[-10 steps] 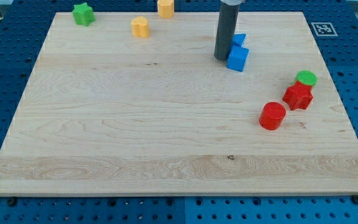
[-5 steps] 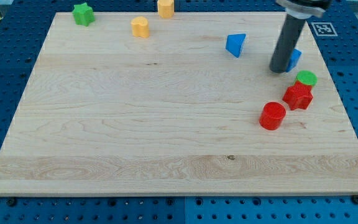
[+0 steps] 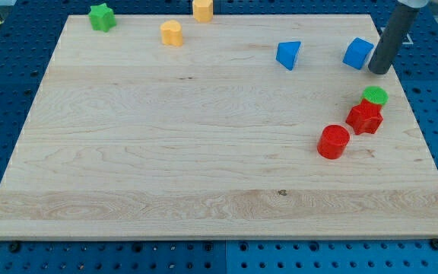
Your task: Locate the blue cube to the top right to the board
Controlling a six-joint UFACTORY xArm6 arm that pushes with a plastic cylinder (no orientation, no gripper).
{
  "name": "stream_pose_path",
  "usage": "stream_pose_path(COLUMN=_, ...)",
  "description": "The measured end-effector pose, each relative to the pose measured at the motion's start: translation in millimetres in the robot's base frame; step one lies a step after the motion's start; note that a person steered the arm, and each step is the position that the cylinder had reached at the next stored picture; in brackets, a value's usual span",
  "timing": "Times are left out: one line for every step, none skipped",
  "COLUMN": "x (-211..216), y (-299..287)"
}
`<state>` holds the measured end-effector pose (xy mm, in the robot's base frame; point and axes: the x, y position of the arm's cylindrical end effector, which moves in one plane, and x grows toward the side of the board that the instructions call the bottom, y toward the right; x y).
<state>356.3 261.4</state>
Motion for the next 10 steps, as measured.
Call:
stream_pose_path(x=18, y=-20)
stream_pose_path(x=11, y=-20)
stream_pose_path(x=-5, y=-17)
stream_pose_path(x=-23, y=-19)
stream_pose_path(x=-37, y=-25)
stream_pose_path(x=-56, y=-26)
stream_pose_path(x=-76, y=-29)
stream_pose_path(x=-94, y=-30)
stream_pose_path(x=-111, y=-30)
stream_pose_path(x=-114, y=-30)
